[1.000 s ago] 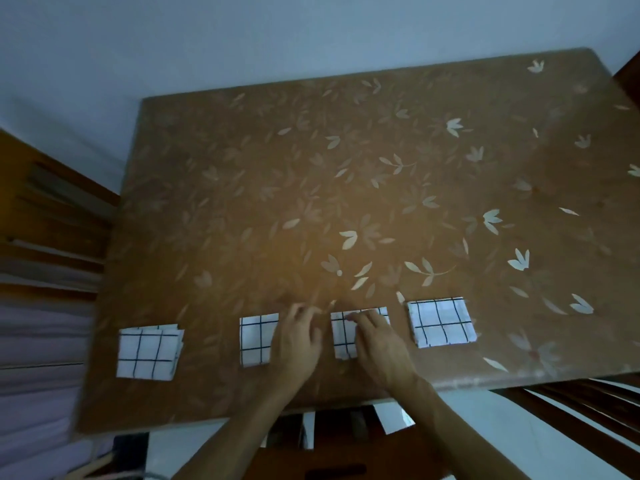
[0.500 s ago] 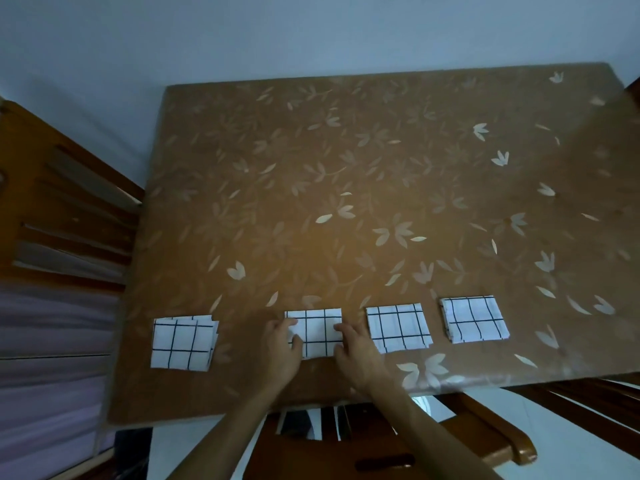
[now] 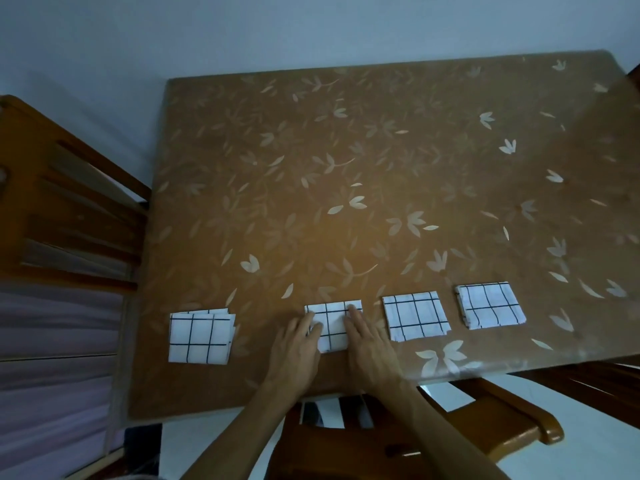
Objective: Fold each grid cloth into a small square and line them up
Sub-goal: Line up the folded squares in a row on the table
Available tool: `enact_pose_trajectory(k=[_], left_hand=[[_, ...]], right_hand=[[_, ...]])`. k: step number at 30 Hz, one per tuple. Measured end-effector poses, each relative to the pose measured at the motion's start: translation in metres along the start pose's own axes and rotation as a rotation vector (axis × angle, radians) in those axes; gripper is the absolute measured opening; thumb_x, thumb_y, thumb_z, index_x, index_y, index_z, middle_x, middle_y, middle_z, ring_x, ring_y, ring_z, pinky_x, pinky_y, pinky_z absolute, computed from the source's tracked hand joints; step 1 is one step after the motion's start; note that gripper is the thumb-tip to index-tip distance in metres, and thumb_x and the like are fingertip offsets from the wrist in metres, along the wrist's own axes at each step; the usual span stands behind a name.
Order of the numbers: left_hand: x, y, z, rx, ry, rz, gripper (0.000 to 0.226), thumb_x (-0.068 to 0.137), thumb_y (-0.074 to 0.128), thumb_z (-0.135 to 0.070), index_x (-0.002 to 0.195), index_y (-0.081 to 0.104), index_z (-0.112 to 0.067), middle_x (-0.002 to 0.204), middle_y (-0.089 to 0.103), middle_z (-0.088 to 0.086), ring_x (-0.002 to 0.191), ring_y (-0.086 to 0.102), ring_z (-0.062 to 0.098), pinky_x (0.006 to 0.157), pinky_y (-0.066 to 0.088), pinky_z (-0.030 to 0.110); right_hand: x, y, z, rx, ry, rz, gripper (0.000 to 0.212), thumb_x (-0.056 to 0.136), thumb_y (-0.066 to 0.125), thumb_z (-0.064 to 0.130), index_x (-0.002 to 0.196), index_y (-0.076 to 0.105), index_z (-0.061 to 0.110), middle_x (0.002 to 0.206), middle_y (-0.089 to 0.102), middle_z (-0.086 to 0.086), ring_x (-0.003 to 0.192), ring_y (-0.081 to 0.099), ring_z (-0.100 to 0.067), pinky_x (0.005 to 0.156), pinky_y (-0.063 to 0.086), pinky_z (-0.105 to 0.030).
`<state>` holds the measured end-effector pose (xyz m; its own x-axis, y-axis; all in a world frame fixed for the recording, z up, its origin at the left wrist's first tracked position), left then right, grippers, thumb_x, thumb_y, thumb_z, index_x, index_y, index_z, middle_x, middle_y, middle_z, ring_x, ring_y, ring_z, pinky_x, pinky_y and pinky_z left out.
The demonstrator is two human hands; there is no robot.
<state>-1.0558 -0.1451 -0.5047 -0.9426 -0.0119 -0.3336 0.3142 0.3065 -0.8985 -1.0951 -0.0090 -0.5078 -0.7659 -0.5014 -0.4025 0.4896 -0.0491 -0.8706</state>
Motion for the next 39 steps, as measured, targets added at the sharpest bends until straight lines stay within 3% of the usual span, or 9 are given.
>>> enact_pose_trajectory(k=[3,7,11,16,19,22,30,35,39], left_hand=[[-0.004,-0.002,0.007,-0.062,0.043,-0.004,0.048,0.101,0.041,-0.022,0.149,0.038,-0.02,0.163,0.021,0.001,0.145,0.027,0.02,0.115,0.033,0.037],[-0.021,-0.019,0.044,-0.257,-0.027,-0.163,0.047,0.097,0.041,-0.03,0.143,0.049,-0.021,0.159,0.032,0.003,0.138,0.04,0.02,0.108,0.044,0.038],[-0.06,-0.043,0.13,-0.212,-0.448,-0.441,0.045,0.092,0.063,-0.024,0.135,0.052,-0.016,0.145,0.046,0.011,0.133,0.044,0.03,0.104,0.046,0.046],[-0.103,-0.031,0.211,-0.266,-0.896,-0.265,0.063,0.086,0.067,-0.047,0.131,0.046,-0.009,0.125,0.051,0.026,0.111,0.053,0.041,0.089,0.051,0.051],[-0.099,-0.032,0.21,-0.4,-0.856,-0.246,0.054,0.091,0.066,-0.035,0.135,0.046,-0.012,0.128,0.045,0.021,0.105,0.056,0.036,0.084,0.054,0.046],[-0.081,-0.042,0.197,-0.503,-0.642,-0.315,0.06,0.092,0.063,-0.008,0.148,0.042,-0.019,0.14,0.041,0.014,0.123,0.05,0.031,0.101,0.046,0.041],[-0.032,-0.049,0.154,-0.495,-0.105,-0.388,0.079,0.075,0.045,0.03,0.139,0.056,-0.014,0.148,0.047,0.002,0.131,0.047,0.013,0.104,0.044,0.02],[-0.065,-0.042,0.165,-0.512,-0.427,-0.454,0.041,0.089,0.065,-0.008,0.129,0.058,-0.013,0.127,0.051,0.01,0.111,0.054,0.022,0.085,0.041,0.023],[-0.103,-0.023,0.181,-0.462,-0.739,-0.31,0.048,0.094,0.063,-0.028,0.134,0.051,-0.004,0.126,0.051,0.021,0.109,0.055,0.031,0.085,0.047,0.034]], right_hand=[[0.0,-0.001,-0.009,-0.023,0.073,-0.025,0.057,0.099,0.04,0.019,0.153,0.026,0.011,0.164,0.009,-0.011,0.151,0.004,-0.037,0.121,0.019,-0.049],[0.004,-0.01,0.013,0.052,0.068,-0.155,0.047,0.086,0.059,0.01,0.132,0.054,0.009,0.146,0.046,-0.018,0.133,0.044,-0.038,0.107,0.043,-0.05],[0.015,-0.012,0.077,0.157,-0.129,-0.179,0.046,0.08,0.064,0.009,0.126,0.06,0.006,0.129,0.059,-0.017,0.106,0.062,-0.034,0.087,0.055,-0.044],[0.028,0.011,0.132,0.099,-0.254,-0.091,0.036,0.081,0.071,0.016,0.115,0.064,0.006,0.108,0.063,-0.017,0.085,0.064,-0.035,0.071,0.054,-0.039],[0.031,0.013,0.145,0.076,-0.272,-0.08,0.031,0.088,0.057,0.018,0.117,0.062,0.007,0.111,0.059,-0.016,0.091,0.06,-0.034,0.076,0.051,-0.042],[0.034,0.007,0.144,0.085,-0.247,-0.096,0.029,0.093,0.05,0.02,0.117,0.062,0.008,0.115,0.058,-0.013,0.096,0.058,-0.031,0.083,0.05,-0.041],[0.041,0.002,0.131,0.114,-0.198,-0.149,0.031,0.087,0.059,0.014,0.118,0.061,0.011,0.117,0.058,-0.011,0.094,0.058,-0.03,0.077,0.051,-0.04],[0.047,0.015,0.147,0.159,-0.183,-0.033,0.039,0.095,0.05,0.023,0.133,0.05,0.014,0.131,0.051,-0.011,0.106,0.057,-0.034,0.089,0.051,-0.042],[0.057,0.017,0.157,0.287,0.003,0.026,0.038,0.101,0.042,0.036,0.132,0.046,0.016,0.122,0.055,-0.009,0.105,0.058,-0.03,0.086,0.052,-0.044]])
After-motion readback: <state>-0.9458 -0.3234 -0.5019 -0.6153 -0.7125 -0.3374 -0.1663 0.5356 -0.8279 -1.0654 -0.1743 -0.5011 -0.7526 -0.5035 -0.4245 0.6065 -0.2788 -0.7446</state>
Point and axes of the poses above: each hand's wrist, its own x-axis towards the middle knuckle, its own y-axis out of the palm, z = x × y, the point moved 6 cm from there along x, towards the middle knuckle
